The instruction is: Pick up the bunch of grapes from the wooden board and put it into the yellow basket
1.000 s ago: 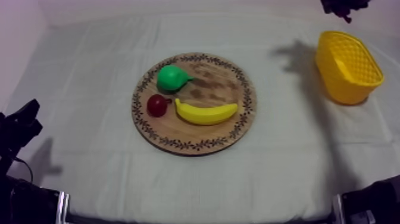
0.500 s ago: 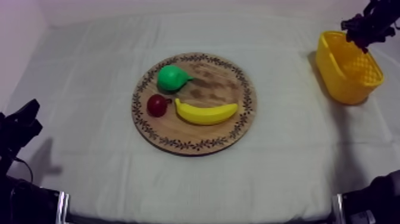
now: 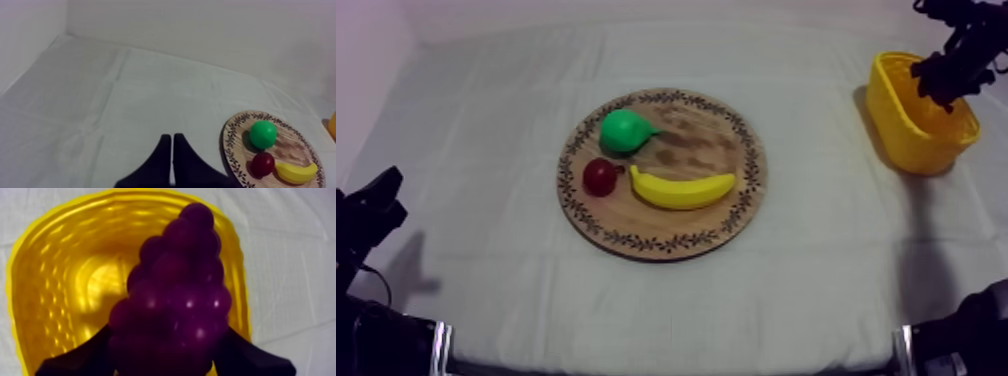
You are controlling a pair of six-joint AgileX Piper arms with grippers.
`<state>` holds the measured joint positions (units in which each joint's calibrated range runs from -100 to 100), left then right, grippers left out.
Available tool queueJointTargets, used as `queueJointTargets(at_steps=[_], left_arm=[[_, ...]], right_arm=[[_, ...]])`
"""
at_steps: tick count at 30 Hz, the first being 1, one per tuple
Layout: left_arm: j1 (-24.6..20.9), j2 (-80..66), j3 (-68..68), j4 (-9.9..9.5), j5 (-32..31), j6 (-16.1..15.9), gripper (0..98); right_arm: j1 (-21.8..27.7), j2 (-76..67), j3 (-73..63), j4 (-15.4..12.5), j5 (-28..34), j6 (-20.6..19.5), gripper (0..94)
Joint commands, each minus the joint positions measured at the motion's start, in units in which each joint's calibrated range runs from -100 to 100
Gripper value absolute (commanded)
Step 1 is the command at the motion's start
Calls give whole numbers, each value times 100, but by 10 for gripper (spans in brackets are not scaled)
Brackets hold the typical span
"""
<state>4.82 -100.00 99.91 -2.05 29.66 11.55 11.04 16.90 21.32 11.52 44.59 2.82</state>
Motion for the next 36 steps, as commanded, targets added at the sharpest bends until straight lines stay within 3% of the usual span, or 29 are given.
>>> queueJointTargets(at_steps=[1,8,15,25,36], left_arm=[[0,0,-2,-2,1,0,1],[0,0,-2,-2,1,0,1],[0,0,-2,-2,1,-1,1],[0,0,-2,-2,1,-1,1],[0,0,-2,-2,1,0,1]], right_arm=[[15,34,-28,-50,-57,89,505],[-9,26,-9,-32,-245,10,619],[-46,-262,49,121,-300,-127,648],[48,-1341,691,172,-790,-118,575],[-45,-2865,2345,487,-1598,-440,439]])
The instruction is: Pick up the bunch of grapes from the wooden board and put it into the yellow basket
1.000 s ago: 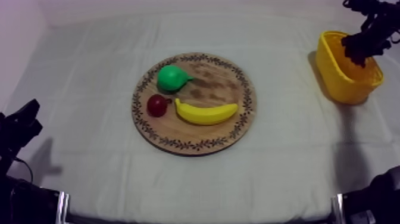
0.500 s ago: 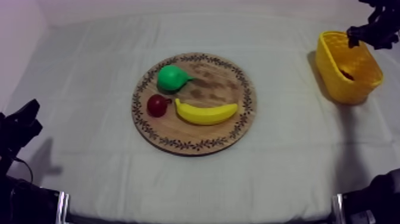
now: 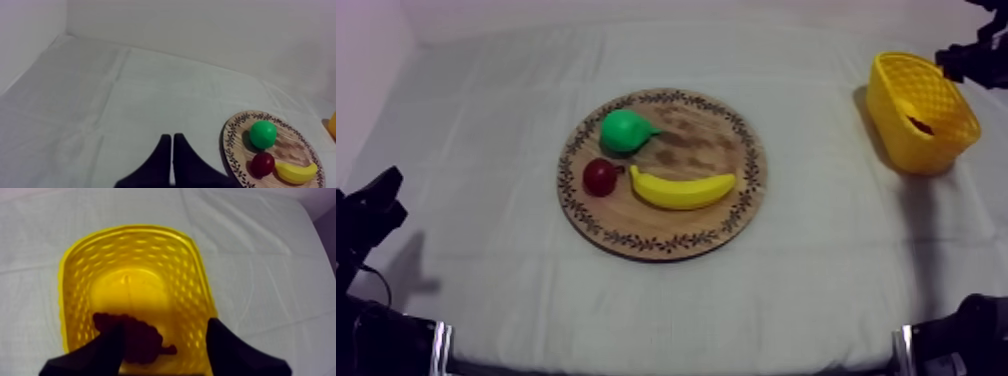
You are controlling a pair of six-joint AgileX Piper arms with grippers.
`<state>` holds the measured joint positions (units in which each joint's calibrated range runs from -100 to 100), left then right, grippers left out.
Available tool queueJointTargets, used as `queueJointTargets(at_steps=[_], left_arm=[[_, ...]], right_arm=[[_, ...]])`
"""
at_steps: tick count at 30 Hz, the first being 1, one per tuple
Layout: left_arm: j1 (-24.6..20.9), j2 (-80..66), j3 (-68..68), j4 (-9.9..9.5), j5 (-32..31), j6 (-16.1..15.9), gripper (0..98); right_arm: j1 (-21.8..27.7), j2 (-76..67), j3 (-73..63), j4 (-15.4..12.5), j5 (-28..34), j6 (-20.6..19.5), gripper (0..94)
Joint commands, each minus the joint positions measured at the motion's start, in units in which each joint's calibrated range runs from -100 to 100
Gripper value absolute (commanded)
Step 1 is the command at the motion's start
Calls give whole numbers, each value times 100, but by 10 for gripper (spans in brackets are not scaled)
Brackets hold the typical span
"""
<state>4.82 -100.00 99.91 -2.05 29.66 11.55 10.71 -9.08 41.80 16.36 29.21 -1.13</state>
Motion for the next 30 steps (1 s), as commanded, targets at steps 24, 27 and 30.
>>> queueJointTargets(at_steps=[24,27,30], left_arm=[[0,0,-2,-2,1,0,1],[0,0,-2,-2,1,0,1],[0,0,-2,-2,1,0,1]], right_arm=[[-530,-3465,3533,643,-869,-821,400],[-634,-3992,3988,705,-881,-900,402],[-711,-4471,4369,629,-860,-848,394]])
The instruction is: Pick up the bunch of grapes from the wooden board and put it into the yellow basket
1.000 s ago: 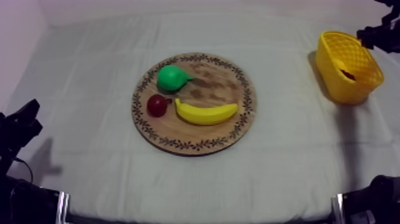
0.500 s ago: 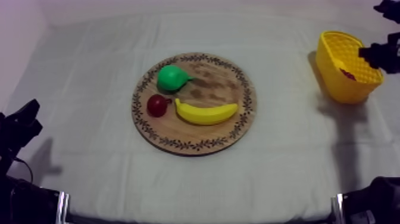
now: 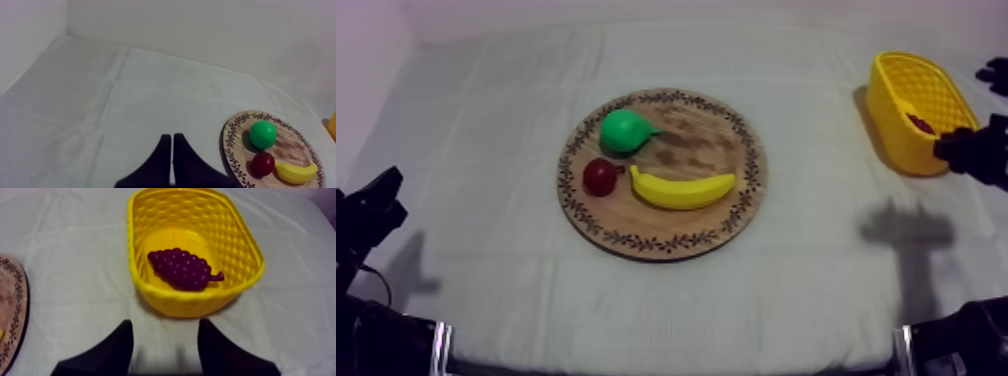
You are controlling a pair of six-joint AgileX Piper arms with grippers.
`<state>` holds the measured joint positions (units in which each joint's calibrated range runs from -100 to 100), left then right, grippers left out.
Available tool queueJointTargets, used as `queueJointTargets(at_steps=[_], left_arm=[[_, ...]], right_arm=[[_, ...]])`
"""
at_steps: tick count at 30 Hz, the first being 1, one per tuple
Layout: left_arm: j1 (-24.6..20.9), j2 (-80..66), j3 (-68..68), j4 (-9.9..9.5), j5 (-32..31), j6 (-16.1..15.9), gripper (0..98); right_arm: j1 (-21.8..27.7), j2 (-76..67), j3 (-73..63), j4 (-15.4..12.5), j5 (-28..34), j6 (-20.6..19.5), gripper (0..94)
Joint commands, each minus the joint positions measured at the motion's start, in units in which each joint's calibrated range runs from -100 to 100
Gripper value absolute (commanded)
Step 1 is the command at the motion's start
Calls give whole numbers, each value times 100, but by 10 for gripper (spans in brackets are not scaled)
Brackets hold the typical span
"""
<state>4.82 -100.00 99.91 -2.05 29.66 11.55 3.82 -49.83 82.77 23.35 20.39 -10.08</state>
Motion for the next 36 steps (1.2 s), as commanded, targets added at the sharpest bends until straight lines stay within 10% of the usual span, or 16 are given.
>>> queueJointTargets(at_steps=[1,36], left_arm=[[0,0,-2,-2,1,0,1],[0,0,-2,-2,1,0,1]], right_arm=[[-43,-545,387,-112,30,83,389],[-223,-4428,1715,-2168,1449,1552,4]])
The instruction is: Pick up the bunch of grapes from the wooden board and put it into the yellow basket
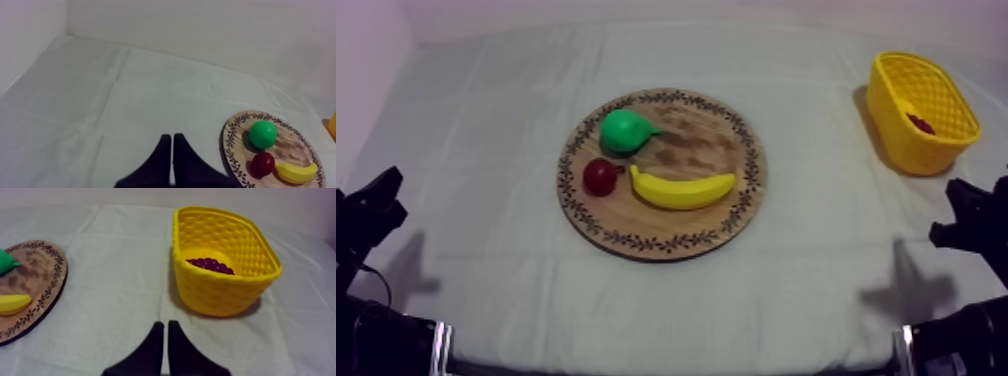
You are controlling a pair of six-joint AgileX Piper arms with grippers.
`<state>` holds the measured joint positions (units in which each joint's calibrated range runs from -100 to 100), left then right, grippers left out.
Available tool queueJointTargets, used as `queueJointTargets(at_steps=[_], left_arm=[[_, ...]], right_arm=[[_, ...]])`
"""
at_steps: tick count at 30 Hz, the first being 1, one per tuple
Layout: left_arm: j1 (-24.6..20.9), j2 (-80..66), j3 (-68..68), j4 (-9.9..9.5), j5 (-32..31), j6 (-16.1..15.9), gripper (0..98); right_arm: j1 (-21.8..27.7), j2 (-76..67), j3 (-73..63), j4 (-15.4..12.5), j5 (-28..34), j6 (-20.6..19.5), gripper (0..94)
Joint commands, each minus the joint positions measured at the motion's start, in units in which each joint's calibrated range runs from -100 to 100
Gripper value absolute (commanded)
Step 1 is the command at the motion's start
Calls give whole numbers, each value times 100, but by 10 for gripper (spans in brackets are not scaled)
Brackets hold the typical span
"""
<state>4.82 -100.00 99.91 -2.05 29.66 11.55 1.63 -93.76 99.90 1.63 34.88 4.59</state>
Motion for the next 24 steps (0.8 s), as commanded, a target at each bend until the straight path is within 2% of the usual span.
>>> queueJointTargets(at_steps=[1,5,8,24], left_arm=[[0,0,-2,-2,1,0,1],[0,0,-2,-2,1,0,1],[0,0,-2,-2,1,0,1],[0,0,-2,-2,1,0,1]], right_arm=[[-11,-77,5,-10,28,132,4],[-28,-164,9,-29,89,366,6],[-33,-182,4,-181,163,605,5],[-48,-191,-1,-263,221,671,4]])
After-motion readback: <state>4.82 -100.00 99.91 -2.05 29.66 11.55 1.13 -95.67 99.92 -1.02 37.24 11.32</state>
